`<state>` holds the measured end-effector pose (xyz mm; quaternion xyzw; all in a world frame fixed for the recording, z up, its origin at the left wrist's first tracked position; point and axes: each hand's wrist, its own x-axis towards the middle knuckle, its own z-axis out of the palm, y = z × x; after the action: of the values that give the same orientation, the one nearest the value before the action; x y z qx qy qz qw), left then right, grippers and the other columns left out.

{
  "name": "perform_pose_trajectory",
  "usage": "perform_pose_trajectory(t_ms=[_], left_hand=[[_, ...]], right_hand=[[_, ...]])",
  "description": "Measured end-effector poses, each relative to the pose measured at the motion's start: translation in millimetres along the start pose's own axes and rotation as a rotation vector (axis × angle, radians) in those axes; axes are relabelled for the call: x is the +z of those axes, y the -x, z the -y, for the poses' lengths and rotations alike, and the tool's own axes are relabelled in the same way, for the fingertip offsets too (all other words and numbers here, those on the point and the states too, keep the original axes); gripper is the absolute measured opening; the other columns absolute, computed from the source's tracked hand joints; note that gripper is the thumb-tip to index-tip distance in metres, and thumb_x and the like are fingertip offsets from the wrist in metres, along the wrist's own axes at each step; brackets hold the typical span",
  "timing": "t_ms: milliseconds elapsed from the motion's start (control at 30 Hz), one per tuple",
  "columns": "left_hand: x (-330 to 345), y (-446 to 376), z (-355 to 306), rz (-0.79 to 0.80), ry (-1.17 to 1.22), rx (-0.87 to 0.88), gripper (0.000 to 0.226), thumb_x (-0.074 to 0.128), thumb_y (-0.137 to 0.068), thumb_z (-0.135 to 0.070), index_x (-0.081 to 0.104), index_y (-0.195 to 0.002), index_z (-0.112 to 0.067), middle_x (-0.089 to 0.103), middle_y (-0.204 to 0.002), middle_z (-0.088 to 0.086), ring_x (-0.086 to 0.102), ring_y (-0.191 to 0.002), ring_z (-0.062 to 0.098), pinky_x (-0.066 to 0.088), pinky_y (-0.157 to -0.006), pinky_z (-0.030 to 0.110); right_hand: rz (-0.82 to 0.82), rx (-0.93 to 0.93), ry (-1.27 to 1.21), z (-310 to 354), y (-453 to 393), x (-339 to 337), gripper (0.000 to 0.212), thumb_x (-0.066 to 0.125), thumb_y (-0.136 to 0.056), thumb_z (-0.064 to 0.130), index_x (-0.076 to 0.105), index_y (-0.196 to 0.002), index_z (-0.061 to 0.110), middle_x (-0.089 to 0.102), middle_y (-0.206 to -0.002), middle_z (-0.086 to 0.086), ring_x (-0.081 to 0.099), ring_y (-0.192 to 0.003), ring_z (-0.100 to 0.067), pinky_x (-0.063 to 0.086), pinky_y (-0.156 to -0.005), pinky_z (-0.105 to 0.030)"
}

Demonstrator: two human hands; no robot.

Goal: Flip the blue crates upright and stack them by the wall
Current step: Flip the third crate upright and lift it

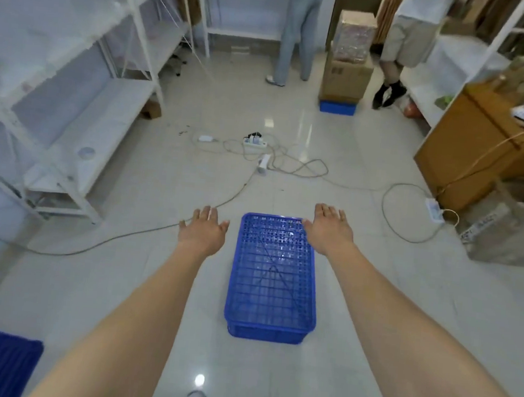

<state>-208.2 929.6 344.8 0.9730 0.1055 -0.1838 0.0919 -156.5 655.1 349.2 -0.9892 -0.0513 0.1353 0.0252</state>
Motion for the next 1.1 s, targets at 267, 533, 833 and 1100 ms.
perform_pose_trajectory(t_ms=[267, 533, 833, 1100], left_hand=[[53, -72, -35, 0.160, -0.043, 0.036, 0.065, 0.013, -0.104, -0.049, 0.012, -0.160, -0.016, 0.003, -0.169, 0.001, 0.003, -0.155, 0.024, 0.011, -0.121, 0.058], [120, -189, -31, 0.267, 0.003, 0.027, 0.066, 0.013, -0.104, -0.051, 0.015, -0.159, -0.016, 0.007, -0.168, 0.004, 0.007, -0.154, 0.026, 0.015, -0.120, 0.057], [304, -319, -19, 0.425, 0.087, -0.097, 0.067, 0.021, -0.105, -0.051, 0.007, -0.160, -0.015, 0.004, -0.168, 0.007, 0.007, -0.154, 0.030, 0.015, -0.120, 0.056], [491, -406, -1, 0.483, 0.285, -0.440, 0.107, 0.053, -0.088, -0.068, -0.020, -0.156, -0.031, -0.007, -0.165, 0.022, 0.014, -0.146, 0.052, 0.021, -0.115, 0.065]], right_hand=[[0.132, 0.143, -0.063, -62, -36, 57, 0.066, 0.021, -0.103, 0.044, 0.011, -0.156, 0.006, 0.013, -0.164, -0.009, 0.010, -0.151, -0.023, 0.001, -0.123, -0.040], [0.230, 0.226, -0.111, -70, -122, 135, 0.065, 0.021, -0.104, 0.044, 0.012, -0.155, 0.005, 0.015, -0.163, -0.011, 0.013, -0.151, -0.023, 0.006, -0.124, -0.039], [0.422, 0.342, -0.267, -95, -244, 328, 0.067, 0.028, -0.103, 0.046, 0.013, -0.155, 0.005, 0.012, -0.163, -0.013, 0.024, -0.147, -0.032, 0.022, -0.119, -0.044], [0.437, 0.630, -0.547, -141, -333, 517, 0.076, 0.045, -0.101, 0.041, 0.011, -0.152, -0.004, 0.020, -0.157, -0.025, 0.036, -0.138, -0.040, 0.038, -0.105, -0.041]])
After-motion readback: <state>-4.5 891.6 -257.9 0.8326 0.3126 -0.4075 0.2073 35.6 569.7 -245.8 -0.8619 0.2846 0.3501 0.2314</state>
